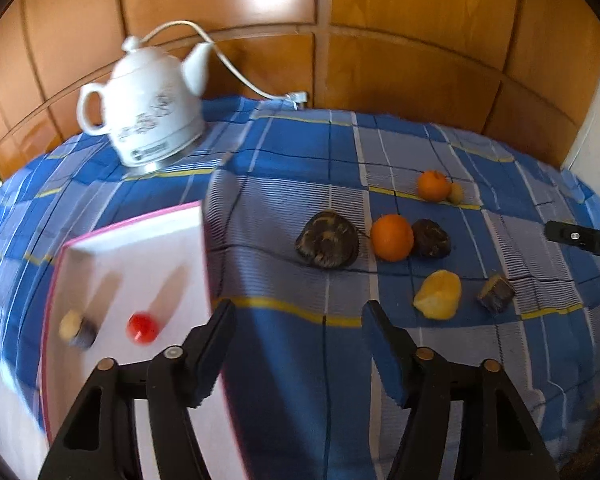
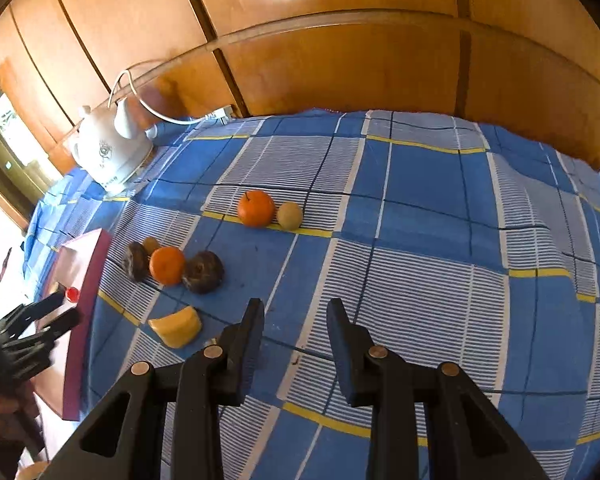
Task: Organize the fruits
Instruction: 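Reach the left tool to the dark round fruit and close on it, then lift the dark round fruit with the left tool while the right tool grasps the small yellow fruit, then lower the dark round fruit into the tray and open the left tool, then carry the small yellow fruit into the tray with the right tool and open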
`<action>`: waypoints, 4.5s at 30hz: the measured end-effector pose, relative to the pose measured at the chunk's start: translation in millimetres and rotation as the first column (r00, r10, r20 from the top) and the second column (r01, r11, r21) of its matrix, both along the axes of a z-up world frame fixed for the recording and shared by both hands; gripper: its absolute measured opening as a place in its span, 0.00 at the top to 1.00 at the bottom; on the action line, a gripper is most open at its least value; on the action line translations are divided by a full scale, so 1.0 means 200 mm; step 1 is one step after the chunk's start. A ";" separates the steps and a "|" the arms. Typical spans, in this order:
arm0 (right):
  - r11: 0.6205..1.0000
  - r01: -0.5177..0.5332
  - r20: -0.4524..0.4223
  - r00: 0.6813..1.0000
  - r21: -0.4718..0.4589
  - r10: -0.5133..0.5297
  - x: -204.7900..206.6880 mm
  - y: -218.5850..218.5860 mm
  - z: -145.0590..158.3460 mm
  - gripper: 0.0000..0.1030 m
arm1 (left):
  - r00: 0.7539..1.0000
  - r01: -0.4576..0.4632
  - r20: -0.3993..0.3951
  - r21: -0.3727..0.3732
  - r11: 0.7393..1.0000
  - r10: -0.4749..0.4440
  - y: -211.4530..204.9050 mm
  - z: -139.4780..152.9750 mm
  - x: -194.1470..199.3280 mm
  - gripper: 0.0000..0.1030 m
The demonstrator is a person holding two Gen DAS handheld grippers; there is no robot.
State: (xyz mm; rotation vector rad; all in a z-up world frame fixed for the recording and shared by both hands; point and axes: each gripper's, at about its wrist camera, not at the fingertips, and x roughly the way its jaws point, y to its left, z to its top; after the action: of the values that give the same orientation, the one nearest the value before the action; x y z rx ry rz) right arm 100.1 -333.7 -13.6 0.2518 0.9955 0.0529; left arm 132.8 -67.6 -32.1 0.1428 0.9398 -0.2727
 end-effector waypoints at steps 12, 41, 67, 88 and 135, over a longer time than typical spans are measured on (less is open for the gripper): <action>0.999 0.013 -0.014 1.000 0.048 -0.012 0.02 -0.02 0.00 0.67 | 0.997 -0.041 -0.069 -0.127 0.991 0.032 -0.09 -0.09 0.34 0.32; 0.999 0.019 -0.028 0.999 -0.039 -0.020 0.02 -0.01 -0.02 0.67 | 0.996 0.081 -0.030 -0.083 0.993 -0.084 -0.15 -0.25 -0.23 0.48; 0.951 -0.196 -0.070 0.980 -0.238 0.184 0.50 0.23 -0.15 0.73 | 0.992 0.120 -0.017 -0.112 0.986 -0.123 -0.12 -0.29 -0.27 0.49; 0.947 -0.238 -0.132 0.968 -0.215 0.213 0.66 0.18 -0.29 0.75 | 0.992 0.122 -0.014 -0.109 0.987 -0.124 -0.13 -0.29 -0.27 0.49; 0.966 -0.159 -0.181 0.976 -0.202 0.123 0.27 0.12 -0.31 0.75 | 0.917 -0.388 0.053 -0.115 0.915 0.396 0.78 0.02 -0.11 0.36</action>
State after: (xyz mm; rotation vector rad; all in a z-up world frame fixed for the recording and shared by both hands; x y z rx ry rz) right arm 155.0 -310.3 -75.1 -0.0146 1.1760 0.0541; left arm 109.9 89.4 -28.5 -0.1308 0.8567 0.0577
